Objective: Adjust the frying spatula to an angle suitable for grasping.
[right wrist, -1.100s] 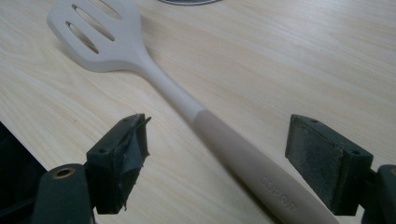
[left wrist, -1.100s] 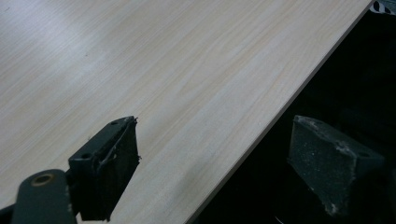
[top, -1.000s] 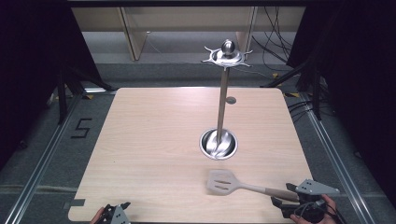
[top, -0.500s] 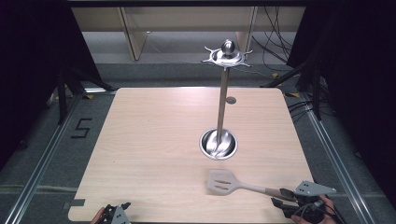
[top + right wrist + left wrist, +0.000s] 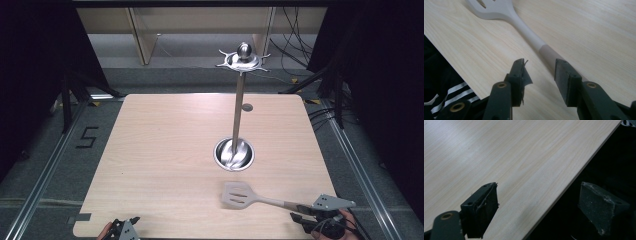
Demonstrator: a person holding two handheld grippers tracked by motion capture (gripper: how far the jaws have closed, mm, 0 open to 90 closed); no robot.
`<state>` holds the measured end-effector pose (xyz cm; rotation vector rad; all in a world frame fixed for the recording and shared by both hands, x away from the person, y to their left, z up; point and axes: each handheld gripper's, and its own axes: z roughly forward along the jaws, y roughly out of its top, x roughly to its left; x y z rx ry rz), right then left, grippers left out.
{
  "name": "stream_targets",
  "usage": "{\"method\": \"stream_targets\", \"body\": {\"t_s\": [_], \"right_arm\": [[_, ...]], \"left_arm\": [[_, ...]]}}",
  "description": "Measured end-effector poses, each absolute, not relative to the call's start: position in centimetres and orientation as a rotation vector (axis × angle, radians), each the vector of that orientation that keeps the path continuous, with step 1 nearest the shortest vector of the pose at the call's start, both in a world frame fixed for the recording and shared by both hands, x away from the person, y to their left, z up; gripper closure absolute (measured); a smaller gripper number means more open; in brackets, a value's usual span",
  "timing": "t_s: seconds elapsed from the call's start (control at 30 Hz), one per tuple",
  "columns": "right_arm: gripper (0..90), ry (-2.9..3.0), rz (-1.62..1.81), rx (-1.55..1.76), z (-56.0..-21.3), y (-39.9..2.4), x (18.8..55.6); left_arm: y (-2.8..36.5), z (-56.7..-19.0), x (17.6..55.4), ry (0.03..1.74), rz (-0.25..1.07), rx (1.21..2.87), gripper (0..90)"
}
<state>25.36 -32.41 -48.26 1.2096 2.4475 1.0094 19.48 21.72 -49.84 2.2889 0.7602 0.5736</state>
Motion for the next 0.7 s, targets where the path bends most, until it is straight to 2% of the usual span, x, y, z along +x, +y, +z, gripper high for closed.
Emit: {"method": "stream_targets", "body": {"t_s": [0.27, 0.33, 0.37, 0.4, 0.47, 0.53, 0.7], "right_arm": [[62.5, 2.440, 0.976, 1.221, -48.35, -32.53, 25.28], [68.5, 2.456, 0.972, 1.183, -48.45, -32.64, 25.38], [68.5, 2.456, 0.972, 1.183, -48.45, -32.64, 25.38], [75.2, 2.467, 0.949, 1.163, -48.46, -32.87, 25.55], [77.2, 2.454, 0.930, 1.203, -48.43, -32.79, 25.31], [85.2, 2.479, 0.887, 1.190, -48.42, -33.15, 25.63], [90.0, 2.469, 0.855, 1.163, -49.09, -33.06, 26.00]], "left_arm": [[21.74, -49.83, 19.47, 0.761, 0.577, 2.287, 15.2], [21.74, -49.83, 19.48, 0.758, 0.573, 2.292, 15.2], [21.72, -49.86, 19.49, 0.761, 0.575, 2.287, 15.2], [21.70, -49.85, 19.48, 0.759, 0.576, 2.288, 15.2], [21.54, -50.01, 19.45, 0.778, 0.575, 2.253, 15.2], [21.71, -49.80, 19.54, 0.752, 0.575, 2.296, 15.2], [21.68, -49.83, 19.54, 0.760, 0.582, 2.295, 15.2]]}}
